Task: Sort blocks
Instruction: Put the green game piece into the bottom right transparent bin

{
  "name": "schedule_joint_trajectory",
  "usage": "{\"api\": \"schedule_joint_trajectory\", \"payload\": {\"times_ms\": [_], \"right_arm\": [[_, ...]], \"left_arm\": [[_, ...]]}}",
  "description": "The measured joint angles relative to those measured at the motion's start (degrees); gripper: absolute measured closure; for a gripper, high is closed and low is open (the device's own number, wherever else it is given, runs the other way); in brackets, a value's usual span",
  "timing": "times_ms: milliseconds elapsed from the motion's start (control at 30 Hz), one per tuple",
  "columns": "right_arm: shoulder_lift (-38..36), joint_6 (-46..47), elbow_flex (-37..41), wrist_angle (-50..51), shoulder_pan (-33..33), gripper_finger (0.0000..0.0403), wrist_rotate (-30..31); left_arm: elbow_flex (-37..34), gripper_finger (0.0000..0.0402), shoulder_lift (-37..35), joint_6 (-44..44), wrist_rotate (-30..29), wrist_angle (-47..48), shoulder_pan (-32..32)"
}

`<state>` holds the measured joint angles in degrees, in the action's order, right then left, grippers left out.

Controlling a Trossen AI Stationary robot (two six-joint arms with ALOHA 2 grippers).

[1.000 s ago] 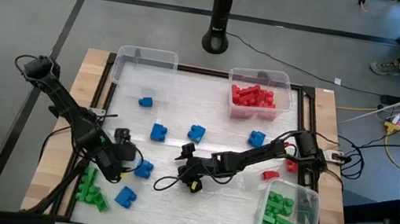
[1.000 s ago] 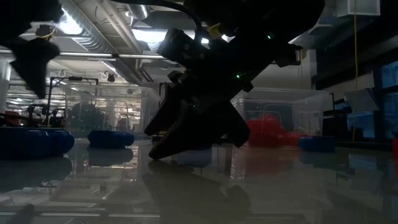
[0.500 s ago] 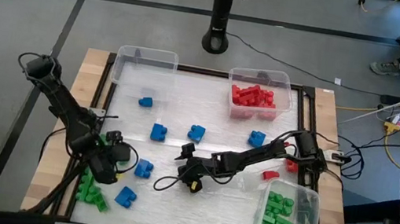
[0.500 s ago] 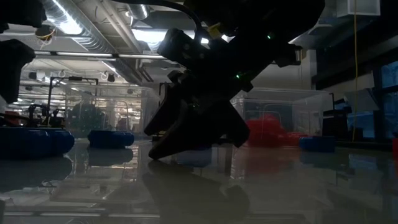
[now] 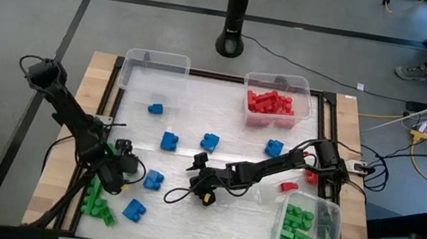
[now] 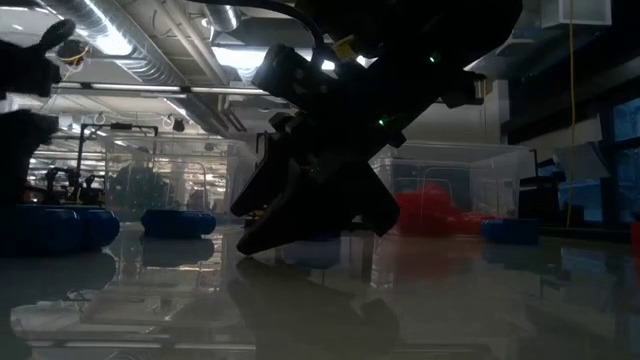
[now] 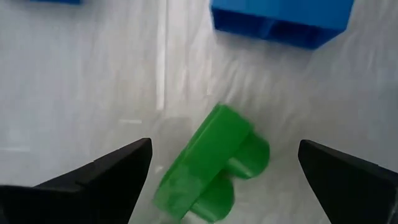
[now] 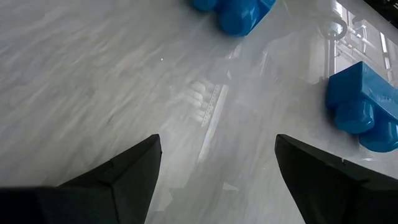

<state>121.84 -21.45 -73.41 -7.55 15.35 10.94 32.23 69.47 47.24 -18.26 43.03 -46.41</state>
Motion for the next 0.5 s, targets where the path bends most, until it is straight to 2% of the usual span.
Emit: {"api": "schedule_joint_trajectory", "payload": {"times_ms": [133,300,500], "right_arm": [[0.0,0.0,0.0,0.0,0.0,0.0088,0.0],[0.0,0.0,0.0,-0.1,0.0,0.0088,0.0],[0.0,-0.6,0.0,-0.1,0.0,0.0088,0.1]], "left_arm": [[-2.9,0.0009,0.0,-0.7,0.1,-2.4,0.1],[-4.7,0.0017,-0.1,4.0,0.1,-2.7,0.0],[-4.8,0.0092,-0.1,7.5,1.1,-3.8,0.0]]}}
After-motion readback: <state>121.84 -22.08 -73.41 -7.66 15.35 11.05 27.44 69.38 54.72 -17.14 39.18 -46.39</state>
